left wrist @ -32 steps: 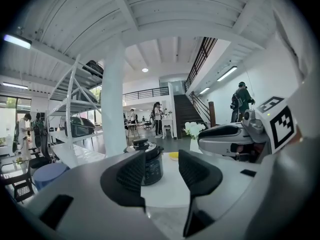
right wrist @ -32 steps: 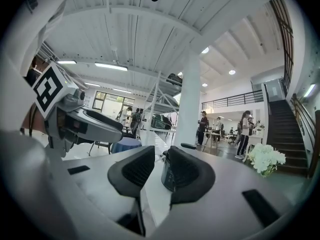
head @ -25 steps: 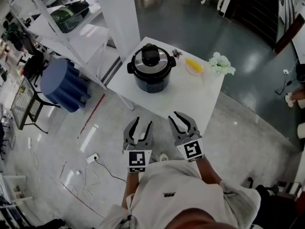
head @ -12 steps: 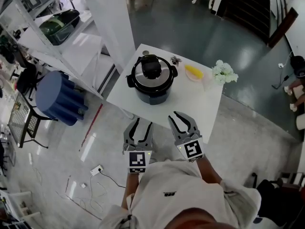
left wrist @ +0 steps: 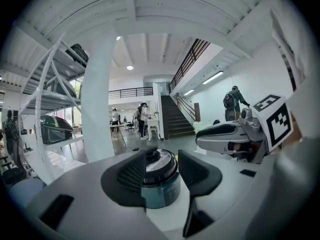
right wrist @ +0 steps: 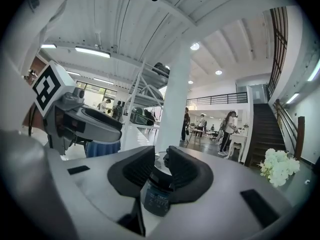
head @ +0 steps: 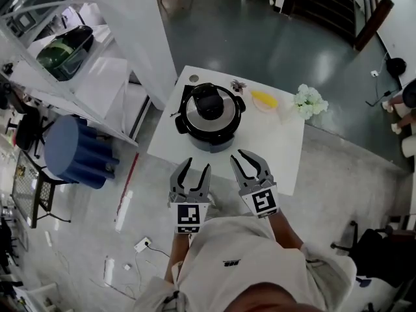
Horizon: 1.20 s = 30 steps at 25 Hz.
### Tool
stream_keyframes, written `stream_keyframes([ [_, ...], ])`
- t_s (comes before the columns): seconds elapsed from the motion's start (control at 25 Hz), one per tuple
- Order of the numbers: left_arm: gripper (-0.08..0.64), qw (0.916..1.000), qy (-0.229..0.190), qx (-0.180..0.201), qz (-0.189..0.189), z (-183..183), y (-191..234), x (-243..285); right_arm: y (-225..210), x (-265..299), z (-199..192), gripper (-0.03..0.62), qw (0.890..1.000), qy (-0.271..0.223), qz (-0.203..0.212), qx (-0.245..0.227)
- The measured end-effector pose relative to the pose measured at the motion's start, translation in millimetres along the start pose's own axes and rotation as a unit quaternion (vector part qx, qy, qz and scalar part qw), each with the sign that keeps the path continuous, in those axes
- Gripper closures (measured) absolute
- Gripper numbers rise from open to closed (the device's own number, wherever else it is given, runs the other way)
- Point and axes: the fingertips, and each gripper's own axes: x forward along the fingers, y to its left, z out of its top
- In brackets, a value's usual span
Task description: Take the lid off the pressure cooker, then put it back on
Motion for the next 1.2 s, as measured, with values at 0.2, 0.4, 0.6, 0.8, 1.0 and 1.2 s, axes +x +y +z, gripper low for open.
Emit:
stream_keyframes([
  [0.2,0.347,0.9997,-0.004,0.008,-0.024,0.4,25.3,15.9,2.1,23.0,1.1,0.515,1.0,0.01,-0.024,0.003],
  [0.4,0.347,0.9991,-0.008,0.008,-0.041,0.3,43.7,30.1,1.9,40.5,-0.9,0.515,0.999,0.017,-0.043,0.003],
  [0.6,0.347,0.9984,-0.004,0.003,-0.057,1.3,48.3,49.9,-9.5,51.9,-7.4,0.515,0.998,0.03,-0.051,0.003],
  [0.8,0.347,0.9977,0.004,0.006,-0.068,4.7,45.4,79.4,-31.6,64.2,-16.2,0.515,0.998,0.036,-0.051,0.01],
  [1.0,0.347,0.9973,0.024,-0.001,-0.07,5.0,43.2,107.4,-53.8,79.6,-24.3,0.515,0.998,0.043,-0.032,0.022],
  [1.2,0.353,0.9968,0.043,-0.01,-0.066,5.5,39.1,134.5,-75.8,92.6,-33.9,0.514,0.998,0.053,-0.003,0.037],
])
